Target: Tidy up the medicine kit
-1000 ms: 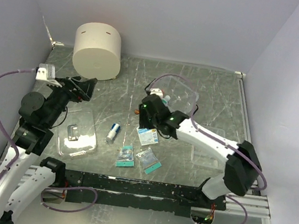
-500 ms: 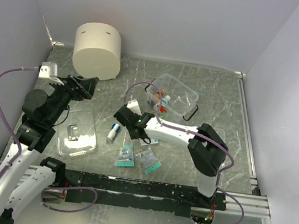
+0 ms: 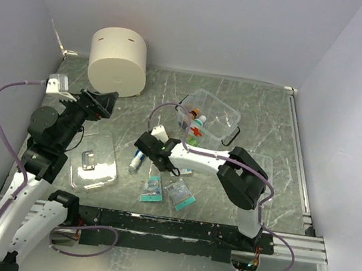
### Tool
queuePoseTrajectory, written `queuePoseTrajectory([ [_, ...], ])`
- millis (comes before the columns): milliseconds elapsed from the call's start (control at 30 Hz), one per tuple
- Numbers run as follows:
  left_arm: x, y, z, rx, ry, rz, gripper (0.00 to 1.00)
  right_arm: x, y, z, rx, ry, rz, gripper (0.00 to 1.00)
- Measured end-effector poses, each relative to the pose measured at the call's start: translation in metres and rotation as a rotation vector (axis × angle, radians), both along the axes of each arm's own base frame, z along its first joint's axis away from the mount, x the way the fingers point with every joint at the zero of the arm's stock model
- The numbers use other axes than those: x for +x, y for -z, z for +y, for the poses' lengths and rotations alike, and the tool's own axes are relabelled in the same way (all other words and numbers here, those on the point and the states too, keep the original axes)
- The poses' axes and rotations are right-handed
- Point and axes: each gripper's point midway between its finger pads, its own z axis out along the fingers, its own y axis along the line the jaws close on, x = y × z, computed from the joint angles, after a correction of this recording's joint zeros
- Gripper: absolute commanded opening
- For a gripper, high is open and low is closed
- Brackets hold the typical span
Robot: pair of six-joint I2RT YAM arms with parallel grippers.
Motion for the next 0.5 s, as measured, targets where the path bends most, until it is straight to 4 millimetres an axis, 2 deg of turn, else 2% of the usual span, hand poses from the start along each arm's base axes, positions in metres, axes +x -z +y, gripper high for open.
queuePoseTrajectory([
  [133, 0.0025, 0.0030, 0.0005, -0.004, -0.003, 0.010, 0.93, -0.0010, 0.0063, 0.0000, -0.013, -0.003, 0.007, 0.25],
  [400, 0.0028, 0.0036, -0.0005, -0.004, 0.002, 0.012, 0.93, -0.0010, 0.0063, 0.0019, -0.009, -0.006, 0.002, 0.29],
  [500, 0.0031, 0.0040, -0.0007, -0.004, 0.003, 0.013, 0.93, -0.0010, 0.0072, 0.0018, -0.011, -0.005, 0.002, 0.25],
])
